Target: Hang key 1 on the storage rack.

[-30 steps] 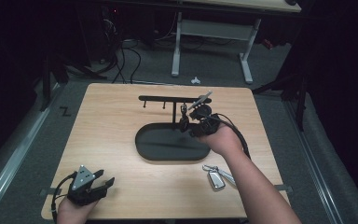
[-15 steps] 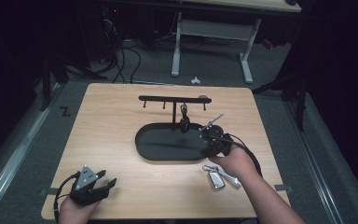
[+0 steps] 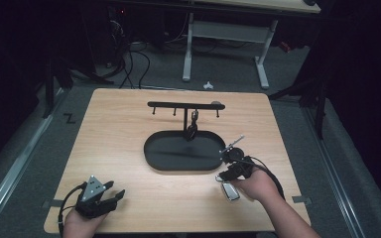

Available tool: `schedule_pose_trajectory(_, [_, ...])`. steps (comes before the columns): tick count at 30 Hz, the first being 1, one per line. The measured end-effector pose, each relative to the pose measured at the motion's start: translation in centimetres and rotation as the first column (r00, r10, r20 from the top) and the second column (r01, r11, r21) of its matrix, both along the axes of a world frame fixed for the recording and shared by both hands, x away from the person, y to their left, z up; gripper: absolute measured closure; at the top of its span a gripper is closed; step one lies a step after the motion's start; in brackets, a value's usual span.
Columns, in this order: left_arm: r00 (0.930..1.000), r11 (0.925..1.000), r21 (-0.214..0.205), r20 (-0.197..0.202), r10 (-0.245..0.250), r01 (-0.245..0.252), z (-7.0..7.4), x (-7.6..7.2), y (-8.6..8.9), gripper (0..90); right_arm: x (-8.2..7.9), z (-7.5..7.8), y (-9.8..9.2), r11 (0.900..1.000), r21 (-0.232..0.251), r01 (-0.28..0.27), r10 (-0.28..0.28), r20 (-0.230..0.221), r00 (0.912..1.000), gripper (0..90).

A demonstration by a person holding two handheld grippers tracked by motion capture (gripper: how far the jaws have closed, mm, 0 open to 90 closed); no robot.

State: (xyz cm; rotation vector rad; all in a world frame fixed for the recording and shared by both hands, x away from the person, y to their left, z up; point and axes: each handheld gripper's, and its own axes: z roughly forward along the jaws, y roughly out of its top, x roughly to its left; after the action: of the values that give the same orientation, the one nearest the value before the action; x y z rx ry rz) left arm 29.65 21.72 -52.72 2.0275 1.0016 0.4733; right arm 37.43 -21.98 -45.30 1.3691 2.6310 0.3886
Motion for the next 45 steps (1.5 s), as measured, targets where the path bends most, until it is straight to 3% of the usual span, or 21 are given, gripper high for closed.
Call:
schedule_pose_trajectory(4, [1.0, 1.0, 0.002, 0.0, 0.0, 0.0, 0.0, 0.0, 0.0, 45.2, 0.4, -1.2, -0.2, 0.9996, -0.022, 0.019, -0.019, -0.018, 0.9997, 59.1])
schedule_pose_trajectory(11, [1.0, 1.0, -0.002, 0.0, -0.001, 0.001, 0.0, 0.0, 0.1, 45.2, 1.2, -2.8, -0.5, 0.9987, -0.017, 0.047, -0.048, -0.065, 0.9967, 57.8])
schedule_pose_trajectory(19, [1.0, 1.0, -0.002, 0.001, -0.001, 0.001, 0.0, 0.1, 0.1, 45.2, 1.3, -3.5, -0.5, 0.9987, -0.029, 0.041, -0.043, -0.07, 0.9966, 58.0])
schedule_pose_trajectory(23, [1.0, 1.0, 0.002, 0.001, -0.005, 0.005, 0.0, 0.1, 0.0, 45.2, 1.3, -3.6, -0.7, 0.9981, -0.041, 0.046, -0.049, -0.067, 0.9965, 65.9])
schedule_pose_trajectory(32, [1.0, 1.0, -0.007, -0.003, -0.003, 0.003, 0.0, 0.0, 0.0, 45.0, 1.3, -3.6, -1.1, 0.9973, -0.022, 0.071, -0.072, -0.072, 0.9948, 70.1])
schedule_pose_trajectory(35, [1.0, 1.0, -0.006, -0.002, -0.003, 0.002, 0.0, 0.1, 0.0, 44.9, 1.3, -3.7, -1.0, 0.9982, -0.018, 0.057, -0.058, -0.092, 0.994, 68.3])
schedule_pose_trajectory(39, [1.0, 1.0, -0.007, -0.003, -0.002, 0.002, 0.0, 0.1, 0.1, 44.9, 1.3, -3.7, -0.9, 0.9985, -0.029, 0.046, -0.048, -0.085, 0.9952, 68.5])
schedule_pose_trajectory(41, [1.0, 1.0, -0.007, -0.004, -0.002, 0.002, 0.0, 0.1, 0.1, 44.9, 1.2, -3.7, -0.7, 0.9985, -0.052, 0.015, -0.018, -0.064, 0.9978, 70.3])
schedule_pose_trajectory(45, [1.0, 1.0, -0.005, -0.001, -0.006, 0.006, 0.1, 0.0, 0.0, 44.9, 1.1, -3.7, -0.4, 0.998, -0.061, 0.017, -0.022, -0.068, 0.9974, 70.9])
